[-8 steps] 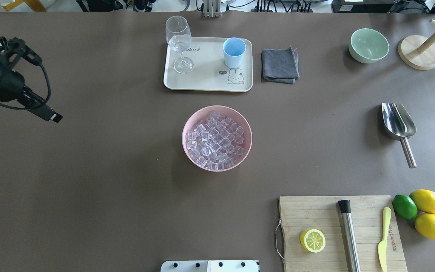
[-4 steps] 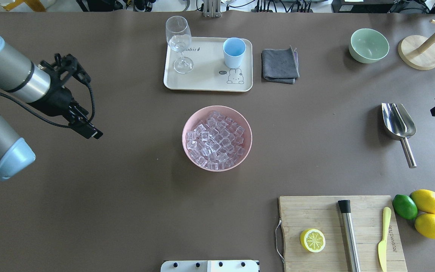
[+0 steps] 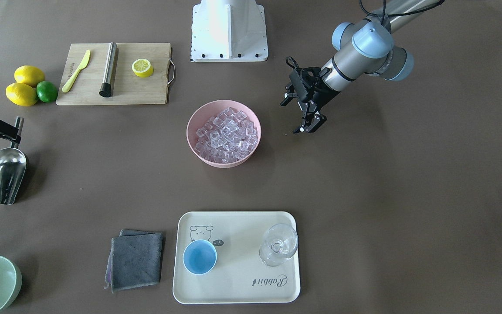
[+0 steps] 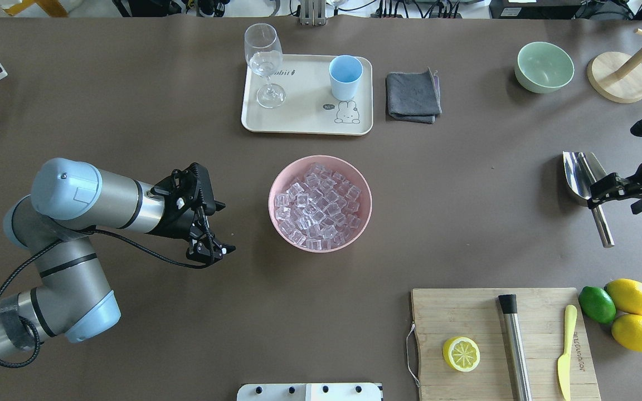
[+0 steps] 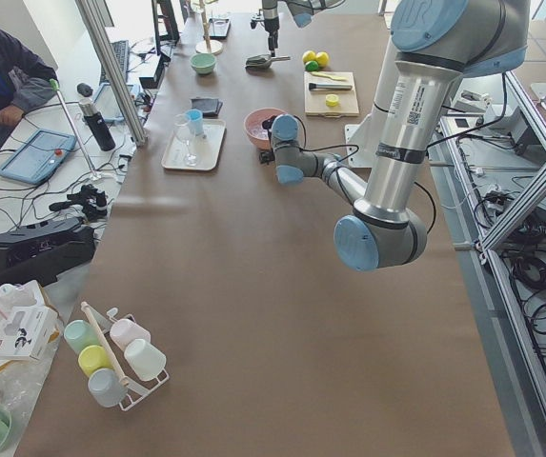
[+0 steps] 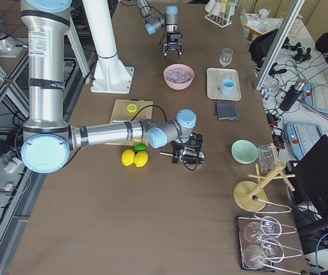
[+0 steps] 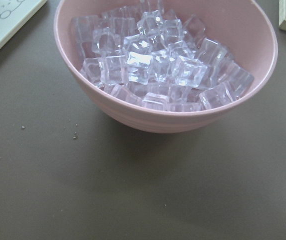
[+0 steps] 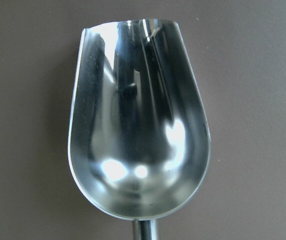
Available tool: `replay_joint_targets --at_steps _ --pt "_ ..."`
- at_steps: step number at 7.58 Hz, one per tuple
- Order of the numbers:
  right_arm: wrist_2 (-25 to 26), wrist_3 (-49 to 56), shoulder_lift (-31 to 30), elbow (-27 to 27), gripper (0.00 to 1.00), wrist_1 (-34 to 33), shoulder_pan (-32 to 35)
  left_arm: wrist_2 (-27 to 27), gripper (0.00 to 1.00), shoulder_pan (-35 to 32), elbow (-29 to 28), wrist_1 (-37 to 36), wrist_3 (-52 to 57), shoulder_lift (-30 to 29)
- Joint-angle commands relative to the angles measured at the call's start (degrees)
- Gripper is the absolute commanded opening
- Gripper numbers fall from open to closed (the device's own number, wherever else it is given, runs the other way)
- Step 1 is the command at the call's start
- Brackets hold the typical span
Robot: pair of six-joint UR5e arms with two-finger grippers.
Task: Put ice in cup with scoop
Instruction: 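Move the left gripper toward the rim of the pink ice bowl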
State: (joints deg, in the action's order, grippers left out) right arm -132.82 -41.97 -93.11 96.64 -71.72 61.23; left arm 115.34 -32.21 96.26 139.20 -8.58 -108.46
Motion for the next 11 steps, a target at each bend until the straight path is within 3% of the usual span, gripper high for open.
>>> replay_joint_targets --at_steps 1,6,7,9,10,11 --pt "-0.23 -1.09 -1.19 -0.32 1.0 1.85 -2.08 0.5 0.98 0.66 -9.74 12.31 8.16 -3.14" --pt "0.46 -2.32 -1.11 -1.37 0.97 1.58 -5.07 4.99 0.98 -1.71 -20.39 12.23 8.85 -12.81" --pt "0.55 -2.32 -1.11 -1.54 0.72 1.58 -5.16 4.9 0.98 -1.63 -21.11 11.89 8.67 -13.87" --pt "0.9 -2.32 -1.11 -1.55 0.1 1.58 -5.25 4.64 0.98 -1.54 -21.11 11.35 8.32 -14.85" --pt "0.9 -2.32 -1.2 -1.55 0.0 1.58 -5.25 4.46 0.98 -1.37 -21.11 11.35 7.54 -14.94" --pt "0.81 -2.06 -1.37 -0.68 0.0 1.58 -5.16 4.46 0.98 -1.36 -21.03 11.35 5.53 -14.94"
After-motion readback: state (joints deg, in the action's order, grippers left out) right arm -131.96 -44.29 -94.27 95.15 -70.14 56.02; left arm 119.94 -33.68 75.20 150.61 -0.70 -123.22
